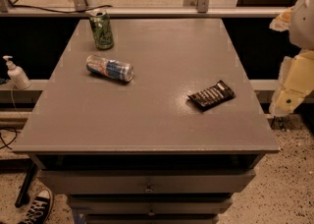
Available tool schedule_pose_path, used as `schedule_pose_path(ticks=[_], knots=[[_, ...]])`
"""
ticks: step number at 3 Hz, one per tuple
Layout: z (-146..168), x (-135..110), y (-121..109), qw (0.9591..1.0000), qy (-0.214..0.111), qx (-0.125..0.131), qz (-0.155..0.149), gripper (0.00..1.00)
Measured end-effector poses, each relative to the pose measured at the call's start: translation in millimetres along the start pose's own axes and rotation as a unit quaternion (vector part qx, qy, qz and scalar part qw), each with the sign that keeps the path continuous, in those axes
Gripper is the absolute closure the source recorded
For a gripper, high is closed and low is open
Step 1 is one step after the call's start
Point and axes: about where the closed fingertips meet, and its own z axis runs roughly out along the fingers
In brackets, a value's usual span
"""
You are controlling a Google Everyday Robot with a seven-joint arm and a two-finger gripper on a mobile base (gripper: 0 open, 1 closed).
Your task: Pick redbull can
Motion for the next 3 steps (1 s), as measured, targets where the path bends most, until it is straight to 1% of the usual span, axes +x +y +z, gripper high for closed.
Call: schedule_pose_path(ticks=[1,2,3], knots=[[0,-1,0,1.0,-0.002,0.001,0.0,0.0],[20,-21,-2,0.9991,-0.04,-0.002,0.008,0.0],[58,-71,-16,0.9932,-0.114,-0.011,0.021,0.0]])
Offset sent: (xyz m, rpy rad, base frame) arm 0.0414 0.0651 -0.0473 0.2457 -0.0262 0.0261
